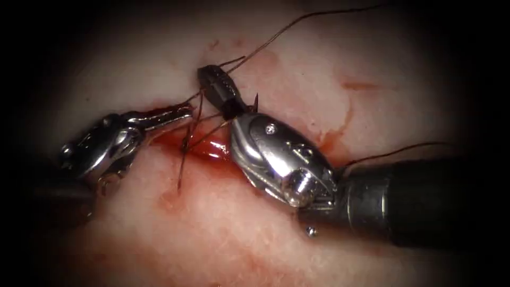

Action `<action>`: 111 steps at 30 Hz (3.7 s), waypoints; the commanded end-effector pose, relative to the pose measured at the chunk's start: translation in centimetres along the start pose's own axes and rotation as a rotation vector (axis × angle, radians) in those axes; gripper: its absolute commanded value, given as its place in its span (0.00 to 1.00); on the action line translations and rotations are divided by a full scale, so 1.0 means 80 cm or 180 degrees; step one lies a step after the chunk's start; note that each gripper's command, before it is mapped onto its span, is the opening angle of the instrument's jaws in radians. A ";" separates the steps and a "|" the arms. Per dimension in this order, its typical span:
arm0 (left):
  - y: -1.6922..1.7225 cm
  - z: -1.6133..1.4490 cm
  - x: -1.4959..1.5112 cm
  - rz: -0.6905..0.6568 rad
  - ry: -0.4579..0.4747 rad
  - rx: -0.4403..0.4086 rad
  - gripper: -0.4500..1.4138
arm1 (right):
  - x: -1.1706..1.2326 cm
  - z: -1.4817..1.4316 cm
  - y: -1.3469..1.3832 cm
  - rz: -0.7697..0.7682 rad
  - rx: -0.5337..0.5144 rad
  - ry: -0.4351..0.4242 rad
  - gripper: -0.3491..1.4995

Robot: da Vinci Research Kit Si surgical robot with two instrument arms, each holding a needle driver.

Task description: Wound Closure

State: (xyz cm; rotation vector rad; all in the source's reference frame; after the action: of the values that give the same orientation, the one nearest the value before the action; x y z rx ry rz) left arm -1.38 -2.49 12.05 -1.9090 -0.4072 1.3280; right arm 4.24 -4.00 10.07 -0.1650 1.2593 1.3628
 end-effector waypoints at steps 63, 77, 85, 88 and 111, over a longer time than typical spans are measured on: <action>-0.0266 0.0101 0.0094 0.0301 -0.0281 0.0349 0.00 | -0.0077 -0.0111 -0.0077 -0.0508 0.0900 -0.0846 0.00; -0.0302 0.0109 0.0072 0.0432 -0.0318 0.0351 0.00 | -0.0090 -0.0132 -0.0079 -0.0624 0.0946 -0.0951 0.00; -0.0321 0.0104 0.0070 0.0466 -0.0317 0.0382 0.00 | -0.0108 -0.0147 -0.0085 -0.0680 0.0986 -0.1008 0.00; -0.0326 0.0106 0.0073 0.0467 -0.0314 0.0399 0.00 | -0.0109 -0.0150 -0.0084 -0.0685 0.0992 -0.1018 0.00; -0.0329 0.0108 0.0074 0.0572 -0.0309 0.0419 0.00 | -0.0108 -0.0144 -0.0096 -0.0879 0.1179 -0.0999 0.00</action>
State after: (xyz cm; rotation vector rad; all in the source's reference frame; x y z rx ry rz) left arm -1.46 -0.07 13.40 -1.8103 -0.1975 1.5300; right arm 4.37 -5.59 9.78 0.1307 1.1491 0.8526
